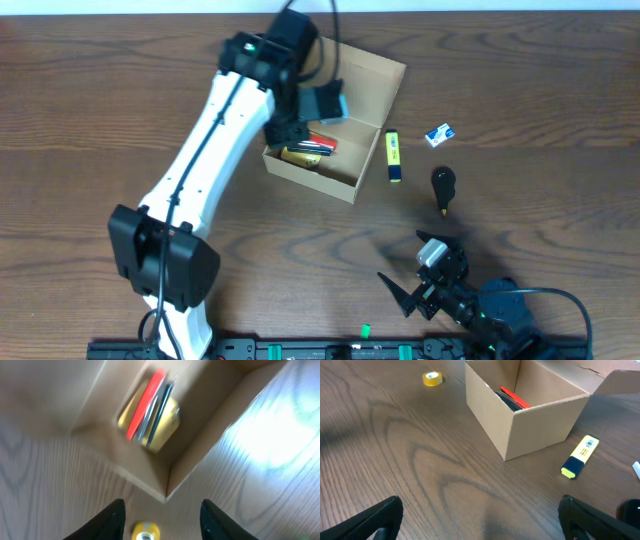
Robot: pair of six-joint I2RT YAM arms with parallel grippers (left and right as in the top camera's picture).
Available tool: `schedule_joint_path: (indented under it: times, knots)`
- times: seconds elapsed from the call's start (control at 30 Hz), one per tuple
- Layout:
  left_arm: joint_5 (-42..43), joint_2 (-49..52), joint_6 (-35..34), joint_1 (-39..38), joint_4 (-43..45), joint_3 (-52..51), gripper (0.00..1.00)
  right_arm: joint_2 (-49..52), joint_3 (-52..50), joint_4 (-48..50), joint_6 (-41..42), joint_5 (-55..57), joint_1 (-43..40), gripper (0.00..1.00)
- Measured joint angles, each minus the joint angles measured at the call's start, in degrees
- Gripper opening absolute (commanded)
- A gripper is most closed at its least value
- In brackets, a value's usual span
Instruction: Pack container
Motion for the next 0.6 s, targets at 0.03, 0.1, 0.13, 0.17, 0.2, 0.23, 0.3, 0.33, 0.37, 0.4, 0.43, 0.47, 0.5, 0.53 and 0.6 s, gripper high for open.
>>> schedule_joint_path:
  times: [0.03,0.1,0.13,0.17,0.2,0.23,0.3,0.33,0.37,0.4,0.43,0.47,0.5,0.53,0.6]
  knots:
    - [-0.3,0.0,-0.3,1.6,0.0,0.0,0.45,0.0,0.0,0.0,0.0,0.0,0.0,0.99]
    - [-0.5,0.0,-0.5,4.2,0.6,0.0,0.43,0.0,0.0,0.0,0.0,0.0,0.0,0.99]
    - [-0.4,0.0,-0.6,5.7,1.3,0.0,0.43,0.0,0.0,0.0,0.0,0.0,0.0,0.99]
    - [-0.1,0.0,-0.7,7.1,2.0,0.0,0.43,0.0,0.0,0.0,0.0,0.0,0.0,0.99]
    - [0.4,0.0,-0.7,8.4,3.0,0.0,0.43,0.0,0.0,0.0,0.0,0.0,0.0,0.99]
    - [1.5,0.0,-0.8,10.1,4.3,0.0,0.42,0.0,0.0,0.0,0.0,0.0,0.0,0.99]
    - [3.8,0.0,-0.8,13.2,6.7,0.0,0.43,0.0,0.0,0.0,0.0,0.0,0.0,0.99]
    - [5.5,0.0,-1.2,14.9,8.2,0.0,0.43,0.0,0.0,0.0,0.0,0.0,0.0,0.99]
    - [6.9,0.0,-1.9,16.4,9.5,0.0,0.43,0.0,0.0,0.0,0.0,0.0,0.0,0.99]
    - [7.7,0.0,-3.0,17.5,10.5,0.0,0.43,0.0,0.0,0.0,0.0,0.0,0.0,0.99]
    - [8.4,0.0,-4.6,18.4,11.7,0.0,0.43,0.0,0.0,0.0,0.0,0.0,0.0,0.99]
    - [8.9,0.0,-5.8,19.1,12.5,0.0,0.43,0.0,0.0,0.0,0.0,0.0,0.0,0.99]
    - [9.4,0.0,-8.2,19.8,13.4,0.0,0.44,0.0,0.0,0.0,0.0,0.0,0.0,0.99]
    - [9.6,0.0,-11.0,20.3,14.7,0.0,0.43,0.0,0.0,0.0,0.0,0.0,0.0,0.99]
    - [10.3,0.0,-18.2,21.0,17.4,0.0,0.44,0.0,0.0,0.0,0.0,0.0,0.0,0.99]
